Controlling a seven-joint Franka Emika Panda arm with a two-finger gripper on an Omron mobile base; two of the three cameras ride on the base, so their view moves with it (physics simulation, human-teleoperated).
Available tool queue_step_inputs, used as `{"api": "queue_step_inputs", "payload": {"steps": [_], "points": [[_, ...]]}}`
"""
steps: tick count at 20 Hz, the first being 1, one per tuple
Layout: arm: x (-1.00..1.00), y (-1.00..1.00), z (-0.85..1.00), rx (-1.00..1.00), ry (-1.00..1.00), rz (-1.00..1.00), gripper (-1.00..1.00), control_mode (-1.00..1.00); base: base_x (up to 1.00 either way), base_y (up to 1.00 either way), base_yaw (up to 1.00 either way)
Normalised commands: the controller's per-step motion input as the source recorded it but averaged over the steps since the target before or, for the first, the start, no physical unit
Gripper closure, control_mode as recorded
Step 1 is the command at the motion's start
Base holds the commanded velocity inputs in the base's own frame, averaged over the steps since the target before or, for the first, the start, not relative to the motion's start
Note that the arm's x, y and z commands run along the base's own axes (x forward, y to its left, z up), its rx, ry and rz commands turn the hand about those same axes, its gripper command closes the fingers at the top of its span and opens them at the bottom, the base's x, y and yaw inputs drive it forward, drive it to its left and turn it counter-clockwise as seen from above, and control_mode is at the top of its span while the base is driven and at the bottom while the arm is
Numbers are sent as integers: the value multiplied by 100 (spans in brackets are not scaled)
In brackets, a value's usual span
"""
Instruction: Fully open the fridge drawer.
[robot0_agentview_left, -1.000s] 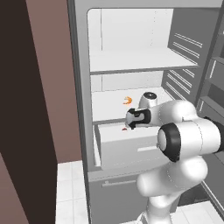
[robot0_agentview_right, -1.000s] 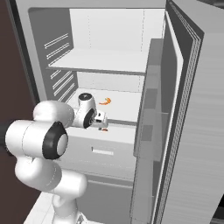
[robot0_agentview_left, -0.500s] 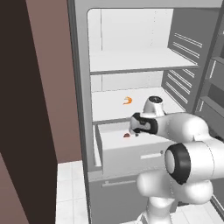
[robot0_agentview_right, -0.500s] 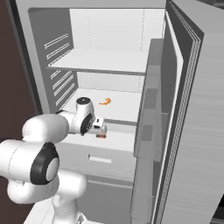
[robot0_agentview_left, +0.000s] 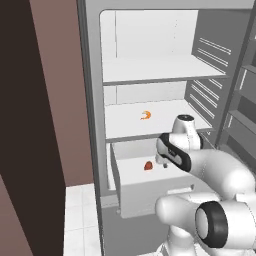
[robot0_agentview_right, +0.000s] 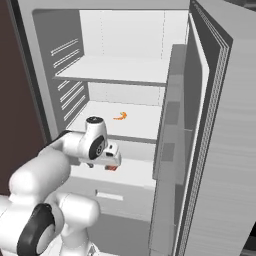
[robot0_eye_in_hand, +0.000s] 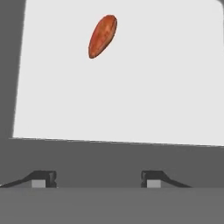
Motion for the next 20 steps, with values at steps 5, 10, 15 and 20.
{"api": "queue_step_inputs", "payload": {"steps": [5, 10, 15, 20], "points": [[-100, -26, -49, 0, 14, 0, -100, -100, 0, 0, 0], [-100, -22, -27, 0, 7, 0, -100, -100, 0, 0, 0], [-97, -27, 30, 10, -12, -2, -100, -100, 0, 0, 0], [-81, -9, 99, 13, -39, 0, -100, -100, 0, 0, 0]]}}
